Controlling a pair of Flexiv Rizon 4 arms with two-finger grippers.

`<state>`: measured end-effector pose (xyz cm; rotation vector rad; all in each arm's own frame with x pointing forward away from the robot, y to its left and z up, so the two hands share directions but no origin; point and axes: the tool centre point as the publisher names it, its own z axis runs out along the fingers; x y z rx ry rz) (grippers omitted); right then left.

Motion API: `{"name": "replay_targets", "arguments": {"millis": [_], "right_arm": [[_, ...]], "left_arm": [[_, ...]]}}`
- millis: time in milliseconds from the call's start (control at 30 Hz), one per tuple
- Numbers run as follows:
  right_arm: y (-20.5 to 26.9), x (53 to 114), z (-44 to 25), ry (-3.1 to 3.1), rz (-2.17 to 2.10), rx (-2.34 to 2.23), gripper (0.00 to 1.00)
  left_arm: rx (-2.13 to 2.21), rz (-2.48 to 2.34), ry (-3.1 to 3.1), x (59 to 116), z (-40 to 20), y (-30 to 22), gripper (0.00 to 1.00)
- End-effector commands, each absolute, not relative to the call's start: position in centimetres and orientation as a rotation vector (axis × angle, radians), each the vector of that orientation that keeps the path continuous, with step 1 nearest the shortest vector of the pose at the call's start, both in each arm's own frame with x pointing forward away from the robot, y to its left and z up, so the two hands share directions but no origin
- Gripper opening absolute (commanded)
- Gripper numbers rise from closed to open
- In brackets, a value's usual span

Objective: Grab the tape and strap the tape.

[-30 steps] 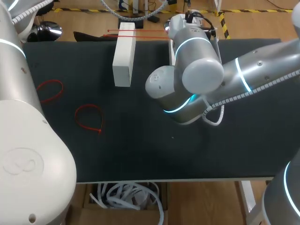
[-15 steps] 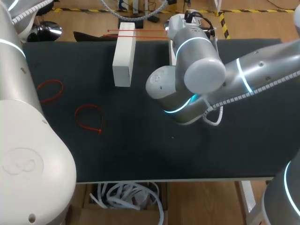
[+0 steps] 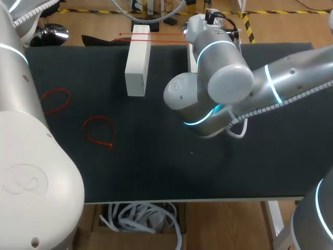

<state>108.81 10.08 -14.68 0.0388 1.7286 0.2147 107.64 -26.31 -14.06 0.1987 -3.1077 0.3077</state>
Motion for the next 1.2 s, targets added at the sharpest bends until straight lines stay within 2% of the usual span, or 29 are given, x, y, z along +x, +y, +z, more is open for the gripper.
{"name": "replay_targets", "arguments": {"millis": [33, 533, 567, 667, 700, 767, 967, 1000, 1033, 1200], "right_arm": [[10.0, 108.9, -14.2, 1.737, 0.221, 0.028, 0.0], [9.7, 109.1, -14.5, 1.751, 0.22, 0.055, 0.01], [9.7, 109.1, -14.5, 1.752, 0.224, 0.057, 0.18], [9.7, 109.1, -14.5, 1.754, 0.225, 0.057, 0.31], [9.7, 109.2, -14.5, 1.755, 0.226, 0.058, 0.44], [9.7, 109.2, -14.5, 1.758, 0.228, 0.056, 0.96], [9.6, 108.5, -14.7, 1.777, 0.257, 0.04, 1.0], [9.7, 108.2, -14.6, 1.779, 0.272, 0.027, 0.93], [9.8, 107.8, -14.5, 1.78, 0.282, 0.016, 0.91], [9.3, 106.4, -14.4, 1.806, 0.329, 0.003, 0.99]], "left_arm": [[0.2, 0.302, -3.107, 107.7, -14.0, -26.5, 0.0], [0.2, 0.302, -3.107, 107.7, -14.0, -26.5, 0.0], [0.2, 0.302, -3.107, 107.7, -14.0, -26.5, 0.0], [0.2, 0.302, -3.107, 107.7, -14.0, -26.5, 0.0], [0.2, 0.302, -3.107, 107.7, -14.0, -26.5, 0.0], [0.2, 0.302, -3.107, 107.7, -14.0, -26.5, 0.0], [0.2, 0.302, -3.107, 107.7, -14.0, -26.5, 0.0], [0.2, 0.302, -3.107, 107.7, -14.0, -26.5, 0.0], [0.2, 0.302, -3.107, 107.7, -14.0, -26.5, 0.0], [0.2, 0.302, -3.107, 107.7, -14.0, -26.5, 0.0]]}}
